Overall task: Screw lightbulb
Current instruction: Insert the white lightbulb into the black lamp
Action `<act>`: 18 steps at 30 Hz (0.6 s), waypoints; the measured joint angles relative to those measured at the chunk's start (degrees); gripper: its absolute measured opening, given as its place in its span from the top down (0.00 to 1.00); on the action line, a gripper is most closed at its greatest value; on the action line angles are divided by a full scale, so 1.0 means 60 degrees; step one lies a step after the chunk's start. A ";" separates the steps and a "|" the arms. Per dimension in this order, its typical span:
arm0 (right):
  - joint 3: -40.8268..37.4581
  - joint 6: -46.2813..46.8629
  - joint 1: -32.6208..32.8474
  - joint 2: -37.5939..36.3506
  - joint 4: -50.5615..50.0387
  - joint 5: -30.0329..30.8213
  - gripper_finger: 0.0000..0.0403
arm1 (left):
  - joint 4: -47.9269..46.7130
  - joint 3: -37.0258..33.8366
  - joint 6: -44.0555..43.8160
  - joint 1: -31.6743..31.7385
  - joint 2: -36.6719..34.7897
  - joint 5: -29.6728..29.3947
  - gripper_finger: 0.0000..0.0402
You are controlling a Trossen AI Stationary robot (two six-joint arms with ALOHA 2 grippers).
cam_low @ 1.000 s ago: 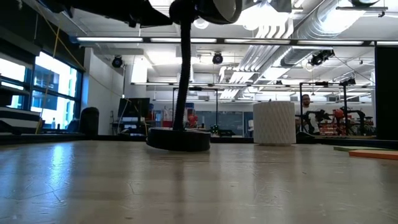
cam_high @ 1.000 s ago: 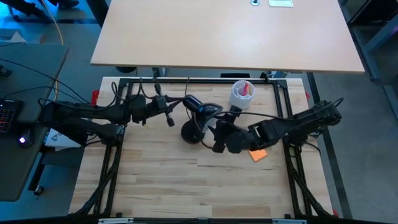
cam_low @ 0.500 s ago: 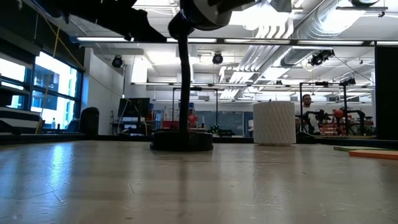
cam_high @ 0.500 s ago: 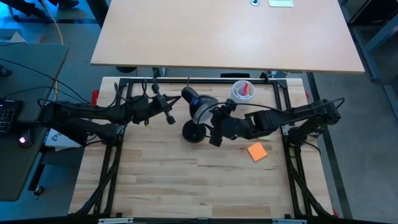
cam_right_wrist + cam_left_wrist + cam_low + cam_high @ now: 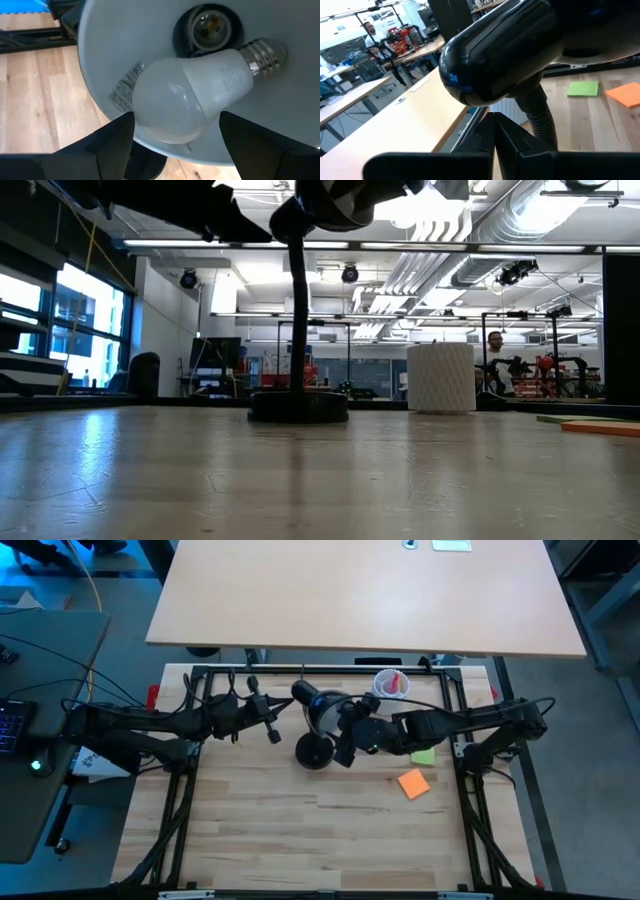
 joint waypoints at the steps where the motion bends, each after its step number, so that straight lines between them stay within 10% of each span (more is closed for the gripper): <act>1: 0.0000 -0.0015 -0.0005 0.0000 -0.0015 -0.0083 0.28 | 0.0002 0.0000 -0.0003 0.0000 0.0000 0.0000 1.00; 18: 0.0000 -0.0226 -0.0324 0.0004 0.1212 0.0191 0.28 | -0.0002 0.0000 -0.0017 -0.0004 0.0004 0.0497 1.00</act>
